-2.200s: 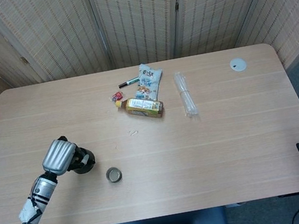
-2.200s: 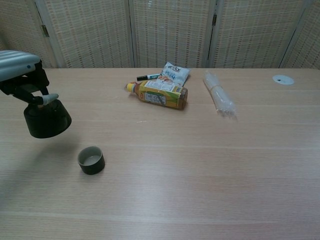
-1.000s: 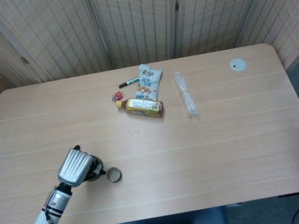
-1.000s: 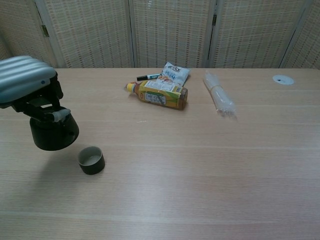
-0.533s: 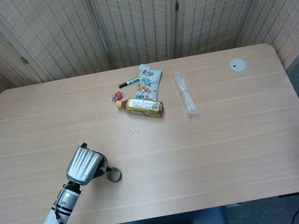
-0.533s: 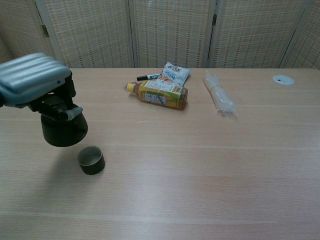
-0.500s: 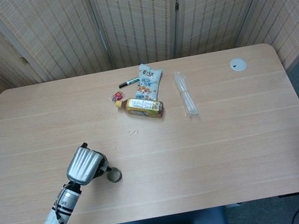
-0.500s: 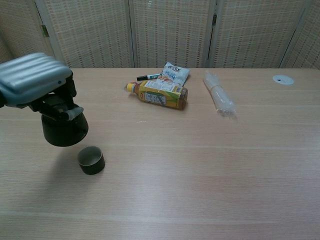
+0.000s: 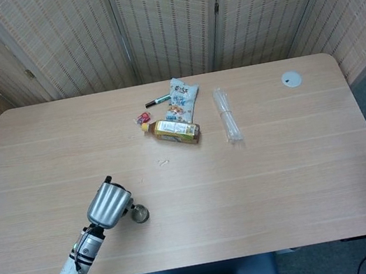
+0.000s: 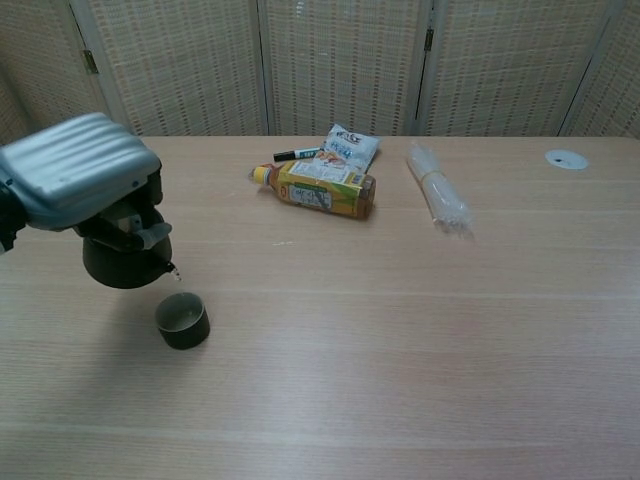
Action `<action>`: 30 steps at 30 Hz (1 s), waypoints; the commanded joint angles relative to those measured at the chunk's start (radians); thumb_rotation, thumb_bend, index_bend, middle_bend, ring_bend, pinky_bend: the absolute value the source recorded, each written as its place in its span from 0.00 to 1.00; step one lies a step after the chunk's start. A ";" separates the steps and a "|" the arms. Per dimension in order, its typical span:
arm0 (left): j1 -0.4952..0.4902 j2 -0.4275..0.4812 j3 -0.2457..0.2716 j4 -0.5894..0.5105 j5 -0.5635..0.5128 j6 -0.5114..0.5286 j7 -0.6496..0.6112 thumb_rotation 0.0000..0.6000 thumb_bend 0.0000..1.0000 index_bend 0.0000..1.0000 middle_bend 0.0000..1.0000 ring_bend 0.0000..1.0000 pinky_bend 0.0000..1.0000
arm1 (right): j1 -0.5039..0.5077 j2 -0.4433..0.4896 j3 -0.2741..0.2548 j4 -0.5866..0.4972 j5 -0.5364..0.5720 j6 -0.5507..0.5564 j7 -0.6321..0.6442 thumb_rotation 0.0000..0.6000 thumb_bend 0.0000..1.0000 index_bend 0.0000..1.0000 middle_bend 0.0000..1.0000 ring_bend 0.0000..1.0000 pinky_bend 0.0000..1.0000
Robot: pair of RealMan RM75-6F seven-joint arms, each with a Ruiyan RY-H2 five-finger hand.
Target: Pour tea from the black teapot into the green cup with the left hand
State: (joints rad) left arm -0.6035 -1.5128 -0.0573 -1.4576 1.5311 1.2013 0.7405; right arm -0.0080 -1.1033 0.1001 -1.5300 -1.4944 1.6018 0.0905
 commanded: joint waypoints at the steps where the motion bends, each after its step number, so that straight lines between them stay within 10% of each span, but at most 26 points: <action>1: 0.003 -0.001 0.010 0.007 0.005 -0.004 0.008 0.86 0.47 1.00 1.00 0.94 0.59 | -0.001 0.000 0.000 0.000 0.000 0.001 0.000 1.00 0.38 0.08 0.19 0.25 0.00; 30: 0.021 0.006 0.011 -0.021 0.019 0.008 0.022 0.98 0.48 1.00 1.00 0.94 0.60 | -0.009 -0.005 -0.002 0.008 -0.005 0.010 0.010 1.00 0.38 0.08 0.19 0.25 0.00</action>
State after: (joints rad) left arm -0.5820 -1.5068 -0.0468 -1.4790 1.5501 1.2089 0.7624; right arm -0.0165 -1.1084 0.0981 -1.5215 -1.4999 1.6119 0.1007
